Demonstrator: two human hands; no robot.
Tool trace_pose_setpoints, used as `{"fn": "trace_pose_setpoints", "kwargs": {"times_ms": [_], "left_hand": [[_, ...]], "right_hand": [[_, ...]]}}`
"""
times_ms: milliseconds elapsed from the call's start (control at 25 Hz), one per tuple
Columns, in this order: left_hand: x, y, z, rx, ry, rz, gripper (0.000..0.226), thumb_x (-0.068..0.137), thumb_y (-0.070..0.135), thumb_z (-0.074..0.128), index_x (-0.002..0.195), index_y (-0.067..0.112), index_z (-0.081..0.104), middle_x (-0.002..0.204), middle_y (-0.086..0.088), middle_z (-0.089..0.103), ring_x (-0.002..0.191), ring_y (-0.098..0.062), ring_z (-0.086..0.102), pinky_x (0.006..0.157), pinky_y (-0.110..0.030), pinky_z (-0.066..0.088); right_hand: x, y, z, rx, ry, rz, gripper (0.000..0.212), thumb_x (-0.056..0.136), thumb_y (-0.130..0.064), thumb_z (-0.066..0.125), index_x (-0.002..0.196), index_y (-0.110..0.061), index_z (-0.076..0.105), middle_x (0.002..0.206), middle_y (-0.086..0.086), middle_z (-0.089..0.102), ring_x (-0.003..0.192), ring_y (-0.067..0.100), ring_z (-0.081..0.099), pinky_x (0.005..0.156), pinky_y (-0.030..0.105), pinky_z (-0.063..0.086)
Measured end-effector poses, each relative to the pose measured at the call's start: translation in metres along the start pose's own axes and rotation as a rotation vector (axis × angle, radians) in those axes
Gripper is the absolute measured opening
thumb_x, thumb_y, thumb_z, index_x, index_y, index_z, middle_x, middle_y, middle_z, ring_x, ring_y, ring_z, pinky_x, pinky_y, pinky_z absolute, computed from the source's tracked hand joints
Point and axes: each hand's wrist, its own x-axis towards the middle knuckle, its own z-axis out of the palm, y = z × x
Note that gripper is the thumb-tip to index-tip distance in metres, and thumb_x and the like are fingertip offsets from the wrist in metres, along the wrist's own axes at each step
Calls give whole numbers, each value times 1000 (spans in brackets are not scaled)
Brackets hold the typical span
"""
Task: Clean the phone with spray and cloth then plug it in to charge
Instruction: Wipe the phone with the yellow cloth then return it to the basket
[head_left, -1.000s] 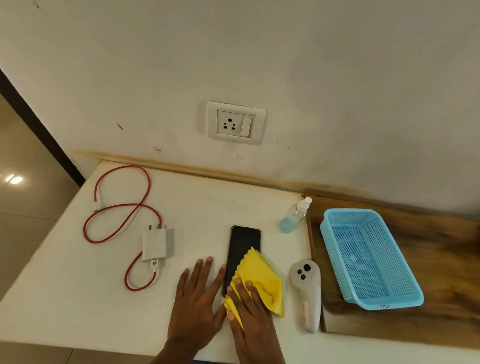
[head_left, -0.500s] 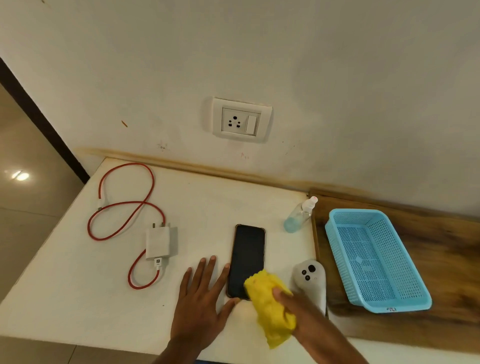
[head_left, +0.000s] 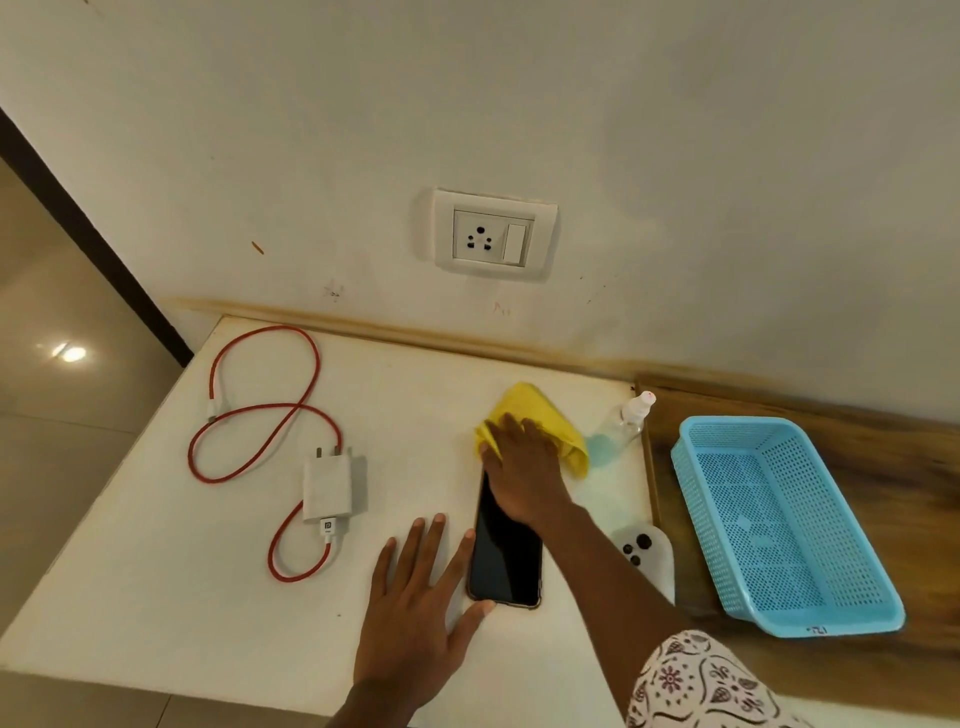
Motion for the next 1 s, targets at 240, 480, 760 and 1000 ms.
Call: {"fn": "trace_pose_setpoints", "kwargs": {"times_ms": [240,480,760,1000], "left_hand": [[-1,0,0,-13,8,16,65,88,66,32,144,31,29,151,-5,31,139,-25,24,107,-46,22],[-2,-2,-3,-38,15,39,60,91,61,27,139,28,40,149,-7,32,138,-25,26,107,-47,22],[-2,-3,-3,-62,39,52,60,93,55,22,141,22,37,150,-9,32,139,-26,25,107,-47,23],[-2,-5,1,-46,27,62,65,92,59,20,140,21,41,149,-10,33,140,-28,21,108,-46,19]], "right_hand": [[-28,-2,27,-144,93,-9,50,92,-39,20,127,-21,52,136,8,52,125,35,47,99,50,40],[-78,-6,52,-134,152,-72,49,97,-38,16,135,-23,42,145,4,41,135,29,32,109,39,20],[-120,-15,66,-47,234,-17,53,97,-38,5,137,-28,39,147,-1,38,139,20,18,112,30,6],[-140,-6,84,-51,427,-179,51,98,-43,16,146,-27,10,157,-9,-1,144,14,1,115,31,3]]}}
